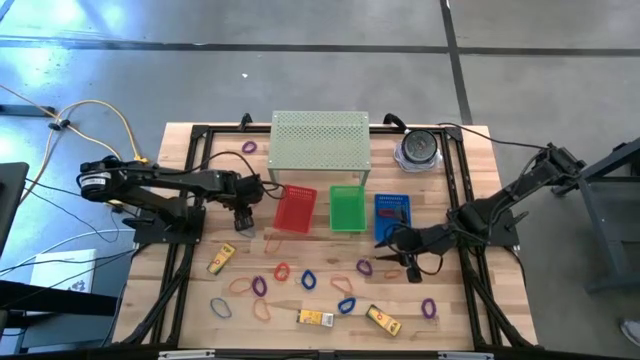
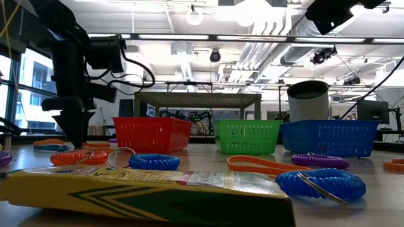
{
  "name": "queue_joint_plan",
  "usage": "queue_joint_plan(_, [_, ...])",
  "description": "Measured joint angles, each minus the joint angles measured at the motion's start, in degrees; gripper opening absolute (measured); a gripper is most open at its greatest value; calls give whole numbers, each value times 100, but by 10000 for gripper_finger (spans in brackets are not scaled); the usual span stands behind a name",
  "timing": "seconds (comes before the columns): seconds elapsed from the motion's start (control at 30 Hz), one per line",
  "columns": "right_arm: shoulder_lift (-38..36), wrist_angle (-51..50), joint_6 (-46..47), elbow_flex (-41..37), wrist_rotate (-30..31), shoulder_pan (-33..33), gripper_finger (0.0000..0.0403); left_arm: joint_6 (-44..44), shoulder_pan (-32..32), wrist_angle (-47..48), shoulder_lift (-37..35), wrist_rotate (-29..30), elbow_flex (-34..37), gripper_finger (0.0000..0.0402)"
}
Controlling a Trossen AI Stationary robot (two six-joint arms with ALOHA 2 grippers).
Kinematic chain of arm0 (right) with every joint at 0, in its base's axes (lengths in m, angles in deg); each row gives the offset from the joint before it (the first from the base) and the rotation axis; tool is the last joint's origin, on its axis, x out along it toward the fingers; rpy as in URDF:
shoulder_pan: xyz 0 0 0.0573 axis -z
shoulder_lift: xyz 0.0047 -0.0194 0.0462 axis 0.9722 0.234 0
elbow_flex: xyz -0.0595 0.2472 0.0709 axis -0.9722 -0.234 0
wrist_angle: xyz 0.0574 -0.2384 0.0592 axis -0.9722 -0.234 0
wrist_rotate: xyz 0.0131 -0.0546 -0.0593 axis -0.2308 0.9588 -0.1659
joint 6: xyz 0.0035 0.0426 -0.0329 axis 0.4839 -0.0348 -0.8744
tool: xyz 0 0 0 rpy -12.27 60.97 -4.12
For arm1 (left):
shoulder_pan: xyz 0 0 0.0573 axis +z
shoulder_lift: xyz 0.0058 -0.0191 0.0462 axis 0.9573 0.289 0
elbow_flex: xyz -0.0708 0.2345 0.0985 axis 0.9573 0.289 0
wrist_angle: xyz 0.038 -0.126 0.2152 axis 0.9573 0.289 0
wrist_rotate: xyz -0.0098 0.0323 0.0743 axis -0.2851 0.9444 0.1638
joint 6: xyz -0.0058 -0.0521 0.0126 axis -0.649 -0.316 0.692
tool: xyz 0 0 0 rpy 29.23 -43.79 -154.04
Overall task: Pick & Place Office Desk Supplies
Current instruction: Put the orange rubber band into the red bin
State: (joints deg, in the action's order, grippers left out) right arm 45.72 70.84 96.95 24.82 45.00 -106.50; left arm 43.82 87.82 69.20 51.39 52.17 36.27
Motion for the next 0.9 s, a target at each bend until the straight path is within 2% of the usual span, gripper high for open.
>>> queue_joint_plan(0.1, [0, 0, 0, 0, 7, -42, 124, -8, 2, 9, 4, -57, 2, 158])
queue_joint_plan(0.23, [0, 2, 0, -1, 11, -46, 124, -41, 62, 9, 8, -103, 5, 128])
queue_joint_plan(0.53, [0, 25, -104, 0, 15, -46, 124, -49, 125, 7, 15, -123, 11, 11])
queue_joint_plan(0.7, [0, 96, -186, 0, 17, -46, 124, -106, -81, 9, 17, 135, 13, 2])
queue_joint_plan(0.9, [2, 155, -294, 0, 17, -46, 124, -606, -479, 372, 8, 426, -273, 1])
